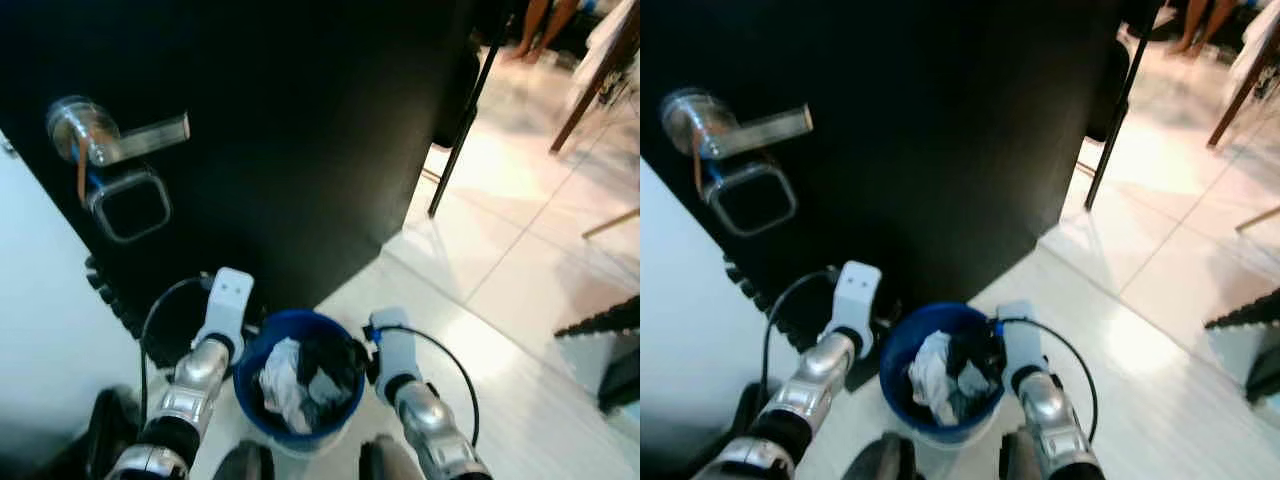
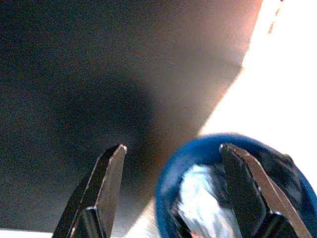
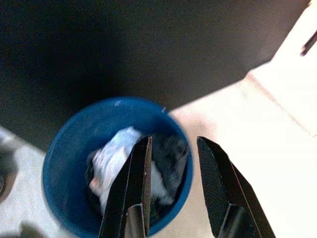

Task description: Clean up the room

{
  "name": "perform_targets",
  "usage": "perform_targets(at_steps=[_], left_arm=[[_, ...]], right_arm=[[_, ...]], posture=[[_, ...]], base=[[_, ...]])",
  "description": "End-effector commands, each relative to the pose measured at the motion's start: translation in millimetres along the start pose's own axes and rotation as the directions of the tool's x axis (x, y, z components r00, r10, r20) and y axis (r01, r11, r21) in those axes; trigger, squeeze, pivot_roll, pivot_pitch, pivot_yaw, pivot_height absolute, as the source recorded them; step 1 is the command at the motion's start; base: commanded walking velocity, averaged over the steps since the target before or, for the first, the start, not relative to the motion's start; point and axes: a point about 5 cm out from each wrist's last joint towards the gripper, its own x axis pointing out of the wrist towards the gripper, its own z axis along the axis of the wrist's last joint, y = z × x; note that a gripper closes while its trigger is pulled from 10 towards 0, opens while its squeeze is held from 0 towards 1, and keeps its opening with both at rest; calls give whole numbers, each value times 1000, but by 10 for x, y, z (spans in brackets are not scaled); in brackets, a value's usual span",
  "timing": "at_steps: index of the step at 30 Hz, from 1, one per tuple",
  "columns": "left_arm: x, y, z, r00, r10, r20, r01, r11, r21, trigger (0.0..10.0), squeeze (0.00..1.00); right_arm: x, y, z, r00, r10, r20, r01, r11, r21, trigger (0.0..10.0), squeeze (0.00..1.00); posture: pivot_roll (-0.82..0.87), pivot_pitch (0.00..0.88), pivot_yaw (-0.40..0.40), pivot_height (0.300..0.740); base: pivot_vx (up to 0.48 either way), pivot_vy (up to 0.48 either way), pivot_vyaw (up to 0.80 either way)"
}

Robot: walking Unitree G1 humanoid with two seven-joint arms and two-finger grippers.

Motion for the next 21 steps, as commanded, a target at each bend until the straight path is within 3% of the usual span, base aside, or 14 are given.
perform_targets(at_steps=[1,4,7,14,21], left_arm=[[-99,43,-158,997,64,-45,-66,997,-43,10000,0],[-168,124,-318,985,121,-125,-134,986,-99,10000,0],[-217,161,-381,977,133,-165,-149,985,-85,10000,0],[-259,150,-395,979,111,-173,-125,990,-69,10000,0],[-307,63,-364,991,41,-126,-45,999,-25,10000,0]], right_arm=[[-39,-12,-39,1000,-15,13,15,1000,27,10000,0],[-40,-29,21,999,-18,31,17,1000,17,10000,0],[-52,-57,28,1000,-13,28,13,1000,-12,10000,0],[-51,-77,42,1000,-6,29,7,999,-36,10000,0],[-52,-119,82,999,16,36,-13,997,-76,10000,0]], posture=[[42,1,25,648],[45,0,11,663],[49,0,-3,678],[38,0,-14,703],[21,0,-52,740]], base=[[0,0,0],[0,0,0],[0,0,0],[0,0,0],[0,0,0]])
